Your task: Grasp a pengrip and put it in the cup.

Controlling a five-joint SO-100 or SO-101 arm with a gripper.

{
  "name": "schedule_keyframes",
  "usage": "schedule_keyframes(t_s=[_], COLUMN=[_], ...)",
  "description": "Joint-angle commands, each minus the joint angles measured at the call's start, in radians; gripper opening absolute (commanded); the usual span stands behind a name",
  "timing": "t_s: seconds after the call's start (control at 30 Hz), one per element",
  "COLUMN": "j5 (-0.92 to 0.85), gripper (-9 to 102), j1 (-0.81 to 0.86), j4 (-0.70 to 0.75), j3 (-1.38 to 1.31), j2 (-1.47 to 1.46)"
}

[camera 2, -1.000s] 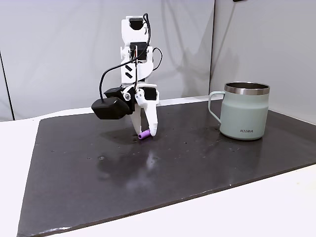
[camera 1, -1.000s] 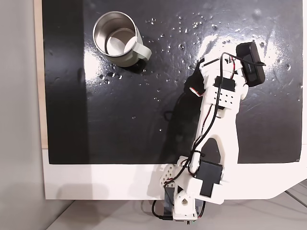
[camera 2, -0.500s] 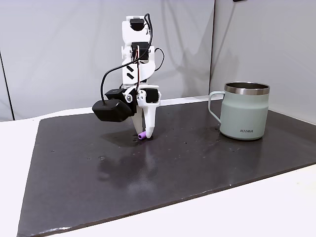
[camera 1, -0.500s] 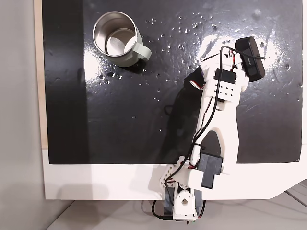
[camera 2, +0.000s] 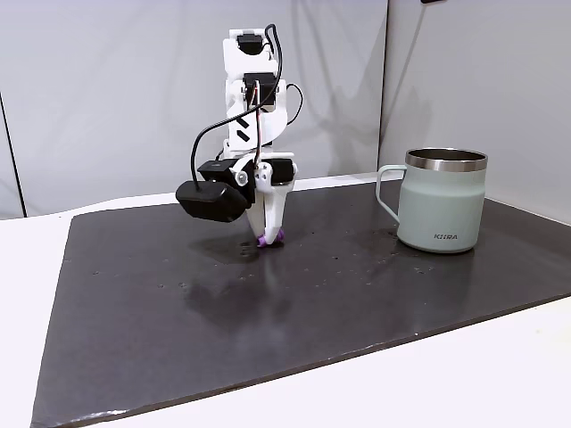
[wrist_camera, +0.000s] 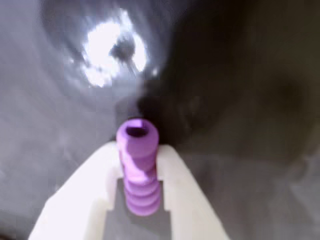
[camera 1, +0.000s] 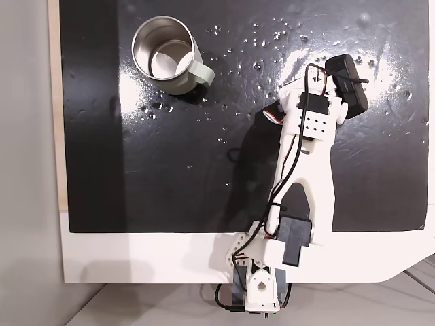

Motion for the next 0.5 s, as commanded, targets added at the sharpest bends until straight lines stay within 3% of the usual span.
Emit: schedule_keyframes(t_s=[0.0,0.47], j5=[0.043,0.172], gripper=[0,0], j1=[-0.046,-0.212], j4=[0.084,0.371], j3=[-0.084,-0.279], j2=[0.123,0.413])
